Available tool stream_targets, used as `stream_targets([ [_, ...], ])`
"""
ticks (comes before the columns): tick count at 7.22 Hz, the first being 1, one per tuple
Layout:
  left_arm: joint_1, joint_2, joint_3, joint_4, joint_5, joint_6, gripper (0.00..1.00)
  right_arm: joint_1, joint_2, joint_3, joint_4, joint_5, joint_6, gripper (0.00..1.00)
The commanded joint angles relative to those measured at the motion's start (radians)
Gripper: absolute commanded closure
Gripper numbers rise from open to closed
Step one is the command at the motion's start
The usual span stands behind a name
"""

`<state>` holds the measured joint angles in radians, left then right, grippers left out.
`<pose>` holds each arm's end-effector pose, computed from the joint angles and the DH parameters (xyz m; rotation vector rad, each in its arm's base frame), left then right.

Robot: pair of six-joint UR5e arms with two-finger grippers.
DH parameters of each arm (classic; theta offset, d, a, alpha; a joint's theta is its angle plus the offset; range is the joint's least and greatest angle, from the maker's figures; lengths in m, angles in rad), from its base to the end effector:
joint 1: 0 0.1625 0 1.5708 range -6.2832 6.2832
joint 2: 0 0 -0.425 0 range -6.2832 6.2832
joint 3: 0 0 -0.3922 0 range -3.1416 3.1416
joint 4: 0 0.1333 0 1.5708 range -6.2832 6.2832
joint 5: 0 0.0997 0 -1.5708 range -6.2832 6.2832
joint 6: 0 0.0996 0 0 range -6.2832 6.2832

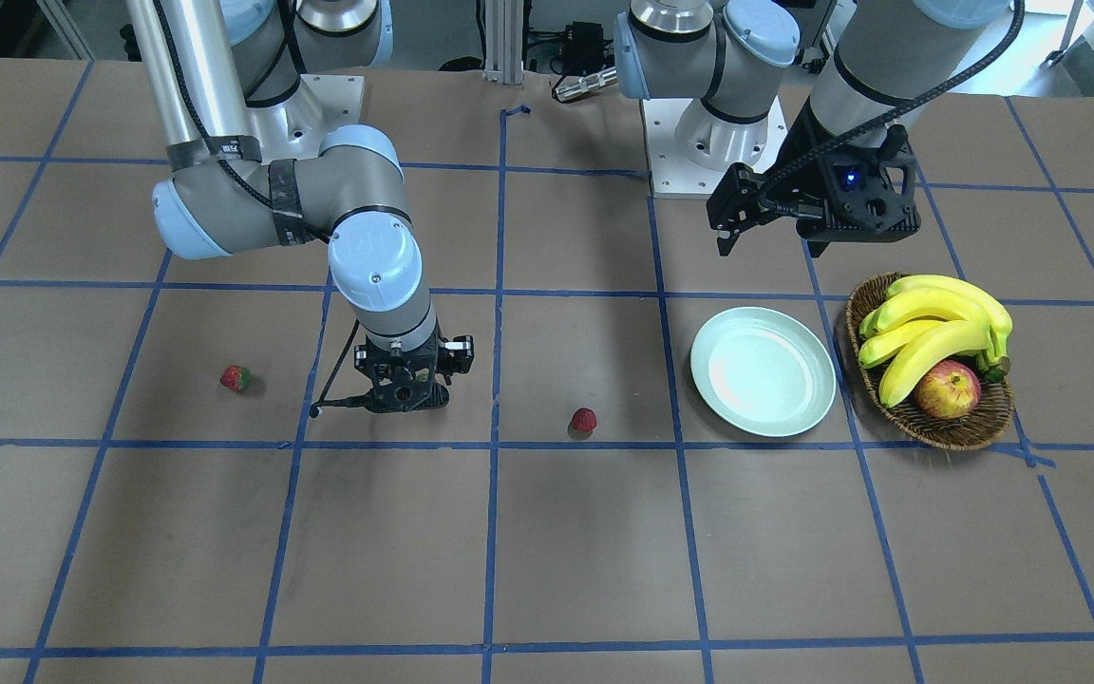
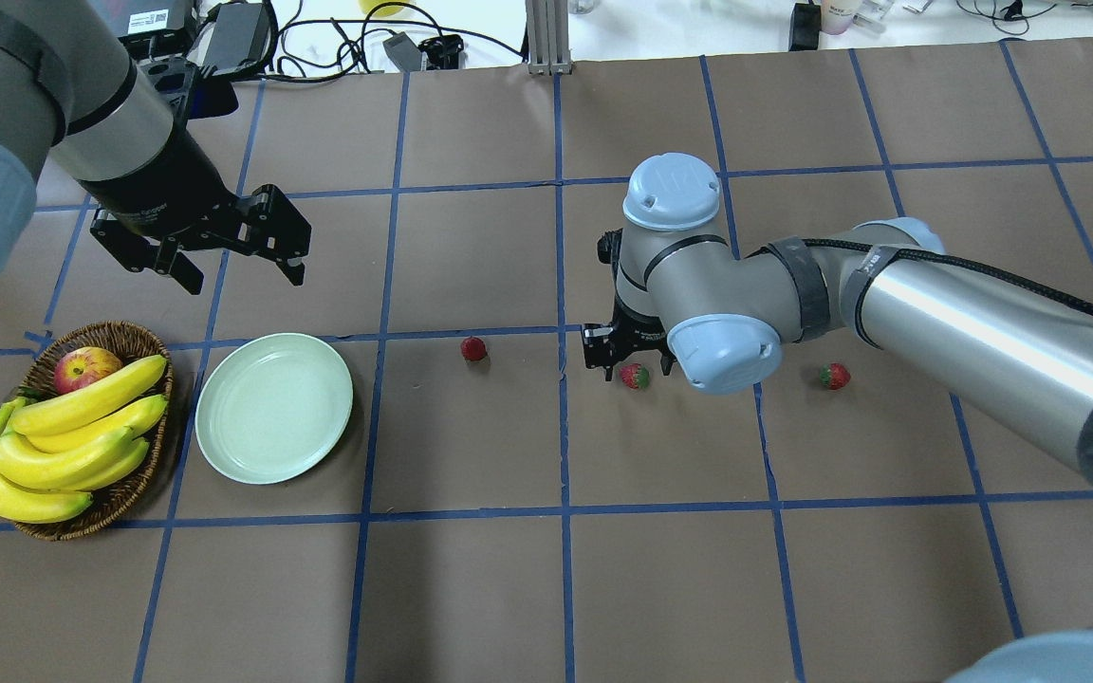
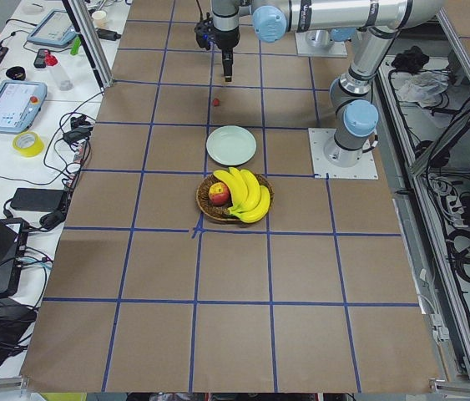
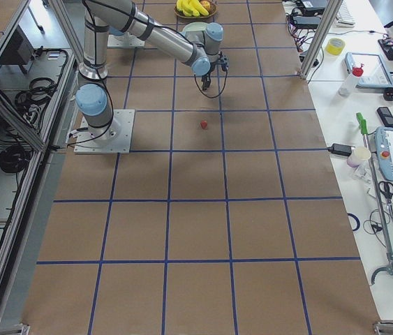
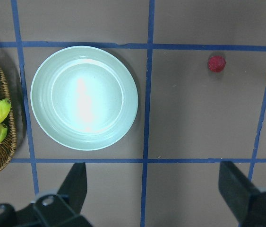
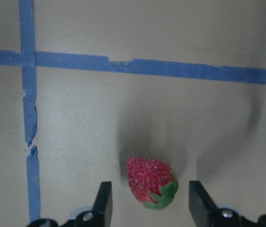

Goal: Collect all strawberries into plate
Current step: 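Move the right gripper to the second strawberry and grasp it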

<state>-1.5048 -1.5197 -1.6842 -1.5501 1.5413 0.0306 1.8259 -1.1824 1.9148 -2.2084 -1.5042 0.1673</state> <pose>-0.1053 -0.4732 0.4589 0.0560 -3.1090 -0.0624 0.2723 -0.4896 0.1852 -0.1308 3.0892 0.1650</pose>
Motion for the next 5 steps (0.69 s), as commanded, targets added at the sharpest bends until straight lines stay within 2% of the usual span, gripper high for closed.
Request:
stream_targets([
  [1, 0.000, 0.001, 0.001, 0.001, -0.001, 0.000, 0.00, 0.000, 0.009, 0.000, -0.007, 0.002, -0.005, 0.63],
  [3, 0.000, 0.001, 0.001, 0.001, 0.002, 0.000, 0.00, 0.000, 0.007, -0.005, -0.005, 0.002, -0.006, 0.82],
  [5, 0.000, 0.001, 0.001, 0.001, 0.002, 0.002, 0.00, 0.003, -0.009, -0.055, 0.006, 0.037, 0.079, 0.82],
])
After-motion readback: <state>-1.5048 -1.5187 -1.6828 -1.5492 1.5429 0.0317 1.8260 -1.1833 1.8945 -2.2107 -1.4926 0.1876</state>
